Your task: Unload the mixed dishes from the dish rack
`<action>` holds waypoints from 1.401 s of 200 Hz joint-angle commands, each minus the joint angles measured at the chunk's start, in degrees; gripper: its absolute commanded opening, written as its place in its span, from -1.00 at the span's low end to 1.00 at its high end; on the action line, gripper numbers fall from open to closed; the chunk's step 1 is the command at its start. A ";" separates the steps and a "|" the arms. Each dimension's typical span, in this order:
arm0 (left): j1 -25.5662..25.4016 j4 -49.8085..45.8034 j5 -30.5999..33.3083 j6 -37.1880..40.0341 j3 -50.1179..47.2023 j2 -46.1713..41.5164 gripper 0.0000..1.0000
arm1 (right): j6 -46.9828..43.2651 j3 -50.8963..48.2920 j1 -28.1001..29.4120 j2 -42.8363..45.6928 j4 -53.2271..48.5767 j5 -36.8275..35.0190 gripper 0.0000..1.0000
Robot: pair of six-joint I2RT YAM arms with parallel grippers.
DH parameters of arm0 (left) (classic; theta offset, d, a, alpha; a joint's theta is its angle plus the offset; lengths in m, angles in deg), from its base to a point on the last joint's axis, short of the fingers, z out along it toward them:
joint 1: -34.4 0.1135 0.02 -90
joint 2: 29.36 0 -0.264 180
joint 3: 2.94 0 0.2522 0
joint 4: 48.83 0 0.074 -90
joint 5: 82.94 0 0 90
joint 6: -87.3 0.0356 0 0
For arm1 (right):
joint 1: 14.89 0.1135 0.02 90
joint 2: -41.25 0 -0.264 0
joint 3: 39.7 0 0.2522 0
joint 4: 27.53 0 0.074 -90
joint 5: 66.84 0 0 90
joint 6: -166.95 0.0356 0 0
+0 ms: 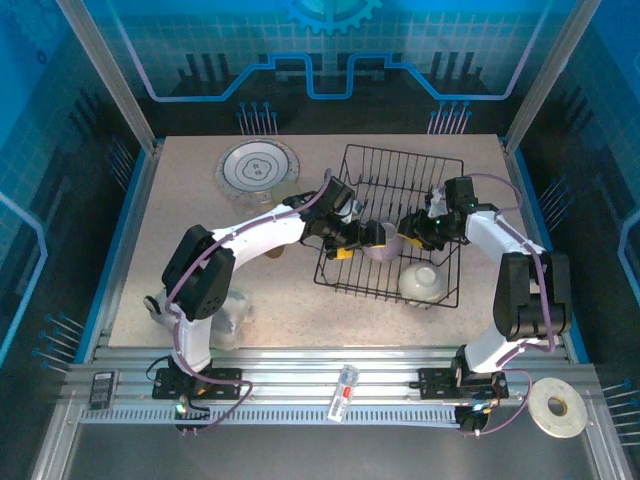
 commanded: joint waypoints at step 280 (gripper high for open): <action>0.32 -4.75 0.13 -4.21 -2.94 -6.76 0.98 | -3.94 7.40 7.64 0.43 -10.89 -6.51 0.61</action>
